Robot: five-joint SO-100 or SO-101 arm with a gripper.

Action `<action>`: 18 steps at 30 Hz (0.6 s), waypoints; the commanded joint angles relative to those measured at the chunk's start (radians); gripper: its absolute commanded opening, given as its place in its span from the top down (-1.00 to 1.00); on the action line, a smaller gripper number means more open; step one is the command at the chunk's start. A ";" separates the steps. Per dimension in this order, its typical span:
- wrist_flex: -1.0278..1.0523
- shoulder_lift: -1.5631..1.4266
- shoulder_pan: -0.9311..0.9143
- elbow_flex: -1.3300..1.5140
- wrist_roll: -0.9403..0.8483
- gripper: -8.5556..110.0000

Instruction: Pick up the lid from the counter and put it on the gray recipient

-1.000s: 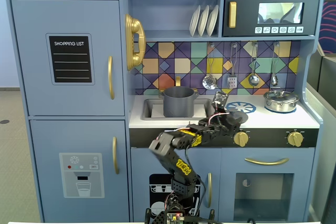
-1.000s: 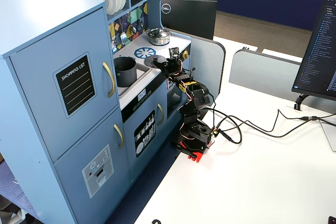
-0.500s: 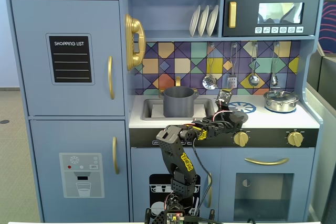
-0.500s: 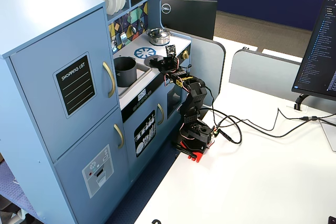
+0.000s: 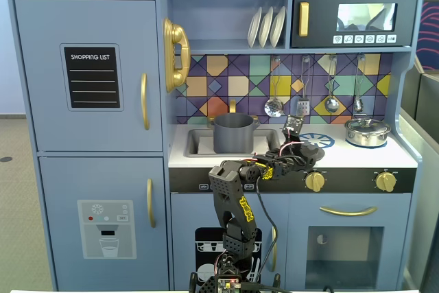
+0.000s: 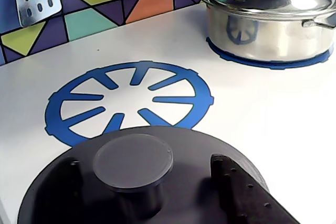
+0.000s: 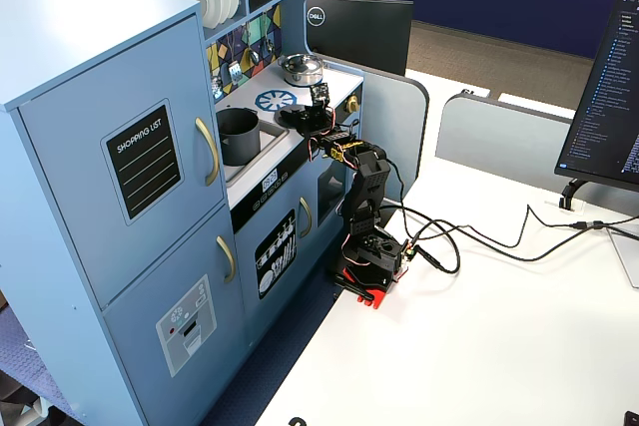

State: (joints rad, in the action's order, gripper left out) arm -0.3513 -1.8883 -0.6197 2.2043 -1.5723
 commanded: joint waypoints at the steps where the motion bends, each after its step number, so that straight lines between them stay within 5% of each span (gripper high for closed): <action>1: -0.026 0.003 0.025 -0.069 -0.040 0.67; 5: -0.026 0.008 0.034 -0.064 -0.064 0.86; 18: -0.014 -0.028 0.054 -0.137 -0.052 0.86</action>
State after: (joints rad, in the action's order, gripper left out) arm -0.3513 -1.8807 -0.5814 2.1721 -1.6291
